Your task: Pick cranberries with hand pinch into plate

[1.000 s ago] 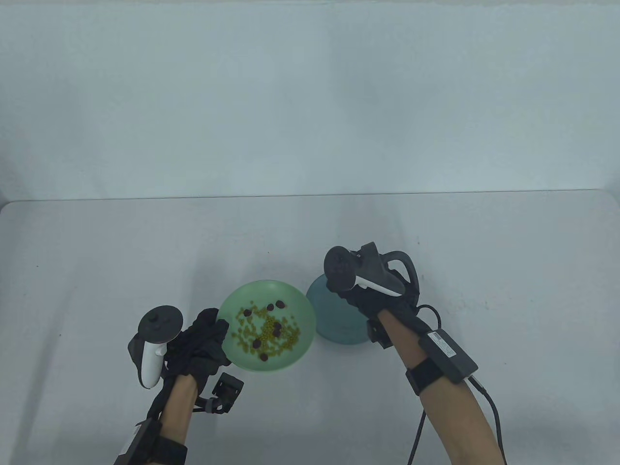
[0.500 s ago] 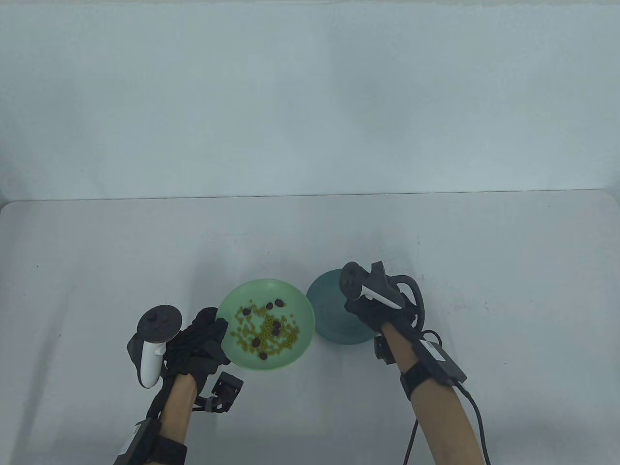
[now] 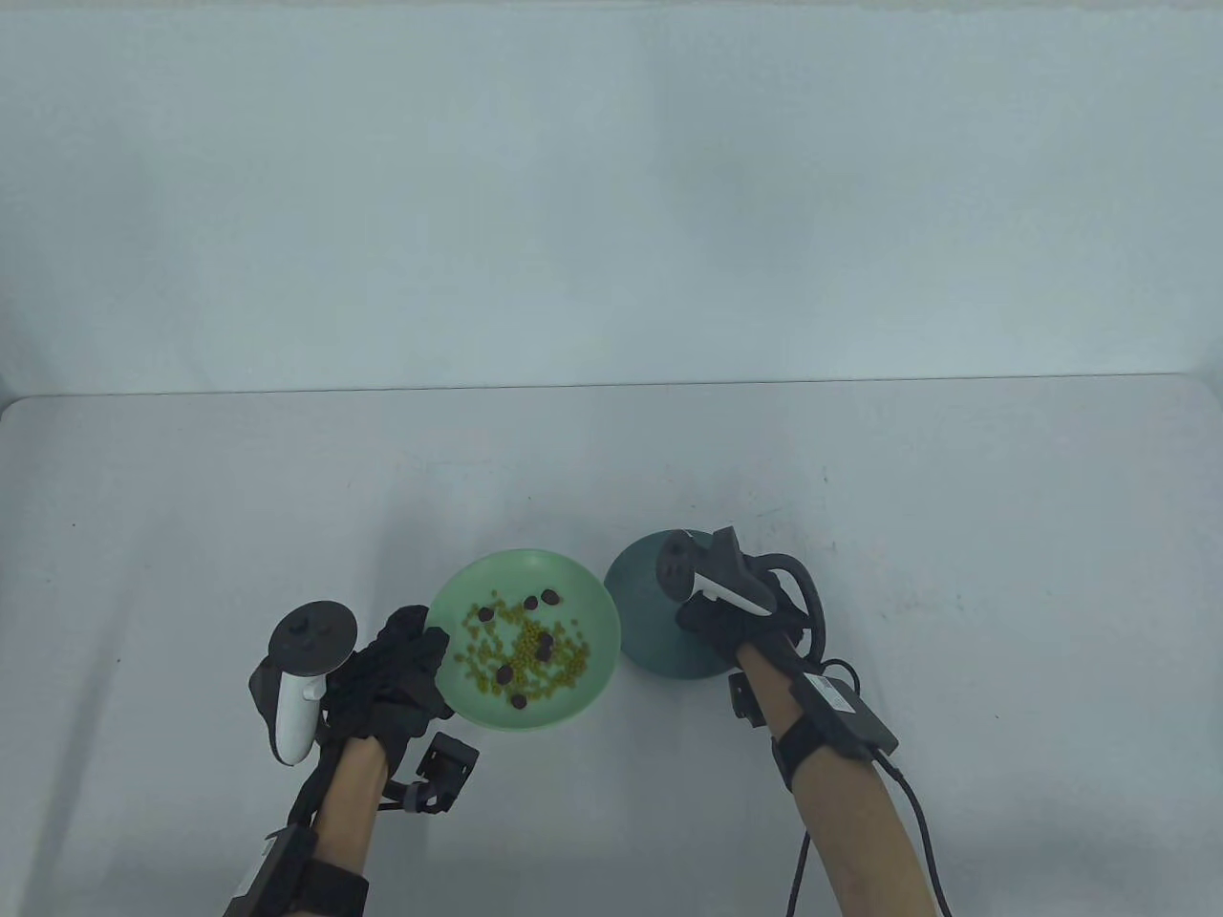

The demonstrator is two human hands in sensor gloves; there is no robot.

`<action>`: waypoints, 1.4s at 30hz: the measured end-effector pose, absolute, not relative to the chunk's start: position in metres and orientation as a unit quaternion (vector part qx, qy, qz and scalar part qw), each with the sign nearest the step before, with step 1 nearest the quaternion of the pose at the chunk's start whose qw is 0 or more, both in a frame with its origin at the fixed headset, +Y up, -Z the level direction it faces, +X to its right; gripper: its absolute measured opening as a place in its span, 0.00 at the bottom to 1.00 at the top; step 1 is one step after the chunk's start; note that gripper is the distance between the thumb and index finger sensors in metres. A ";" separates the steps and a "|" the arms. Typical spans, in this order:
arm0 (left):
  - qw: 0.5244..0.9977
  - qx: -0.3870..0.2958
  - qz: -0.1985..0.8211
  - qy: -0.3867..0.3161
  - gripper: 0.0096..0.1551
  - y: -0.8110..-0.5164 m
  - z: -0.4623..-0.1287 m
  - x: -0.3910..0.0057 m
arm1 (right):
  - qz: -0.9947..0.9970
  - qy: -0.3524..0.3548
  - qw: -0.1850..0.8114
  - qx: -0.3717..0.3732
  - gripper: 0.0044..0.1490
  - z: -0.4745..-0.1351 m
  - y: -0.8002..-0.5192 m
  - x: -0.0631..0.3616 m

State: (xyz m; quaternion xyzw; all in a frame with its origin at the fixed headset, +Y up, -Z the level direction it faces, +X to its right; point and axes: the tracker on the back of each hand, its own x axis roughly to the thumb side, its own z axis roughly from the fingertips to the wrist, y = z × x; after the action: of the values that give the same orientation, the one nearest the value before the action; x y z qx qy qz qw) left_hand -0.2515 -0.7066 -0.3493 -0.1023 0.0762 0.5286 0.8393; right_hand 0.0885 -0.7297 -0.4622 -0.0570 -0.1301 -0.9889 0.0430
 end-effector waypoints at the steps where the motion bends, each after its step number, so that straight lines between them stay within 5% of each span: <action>1: 0.840 -0.101 0.528 0.076 0.30 -0.707 -0.349 -0.252 | -0.990 -0.126 0.041 -0.057 0.31 -0.462 -0.727 0.089; 26: 0.839 -0.099 0.530 0.075 0.30 -0.707 -0.349 -0.251 | -0.984 0.017 0.036 -0.175 0.31 -0.405 -0.589 0.060; 42: 0.838 -0.096 0.532 0.078 0.30 -0.707 -0.348 -0.251 | -0.957 0.021 0.052 -0.286 0.29 -0.376 -0.593 -0.019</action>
State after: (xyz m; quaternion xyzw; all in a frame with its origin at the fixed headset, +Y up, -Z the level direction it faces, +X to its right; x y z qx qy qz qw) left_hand -0.2511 -0.7068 -0.3482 -0.0963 0.0781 0.5320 0.8376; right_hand -0.0190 -0.5925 -0.3764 -0.2858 0.0208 -0.9567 0.0517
